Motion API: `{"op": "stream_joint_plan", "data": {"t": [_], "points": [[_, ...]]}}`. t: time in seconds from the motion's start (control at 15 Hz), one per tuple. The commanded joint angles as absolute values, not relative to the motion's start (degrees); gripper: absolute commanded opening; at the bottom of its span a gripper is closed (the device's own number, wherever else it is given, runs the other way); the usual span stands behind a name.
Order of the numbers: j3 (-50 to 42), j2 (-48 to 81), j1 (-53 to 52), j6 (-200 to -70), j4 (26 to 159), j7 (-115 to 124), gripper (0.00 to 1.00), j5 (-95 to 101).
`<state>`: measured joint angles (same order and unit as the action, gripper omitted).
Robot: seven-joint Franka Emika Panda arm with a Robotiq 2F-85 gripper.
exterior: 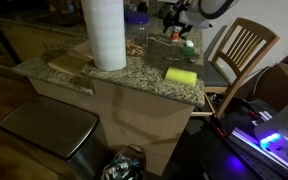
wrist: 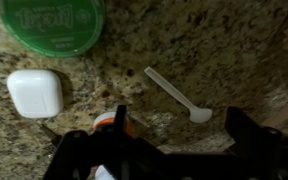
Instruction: Put the white spoon on top of the clear container with the blue lid
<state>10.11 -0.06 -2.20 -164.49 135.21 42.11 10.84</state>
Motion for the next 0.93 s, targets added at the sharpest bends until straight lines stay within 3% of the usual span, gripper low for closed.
{"op": "stream_joint_plan", "data": {"t": [0.0, 0.4, 0.87], "points": [[10.14, 0.98, -2.23, -166.61, 135.19, 42.23, 1.00, 11.31], [9.43, 5.54, -2.23, -170.63, 134.52, 42.47, 1.00, 14.80], [2.37, 12.77, -4.38, -176.19, 130.92, 50.03, 1.00, 37.23]]}}
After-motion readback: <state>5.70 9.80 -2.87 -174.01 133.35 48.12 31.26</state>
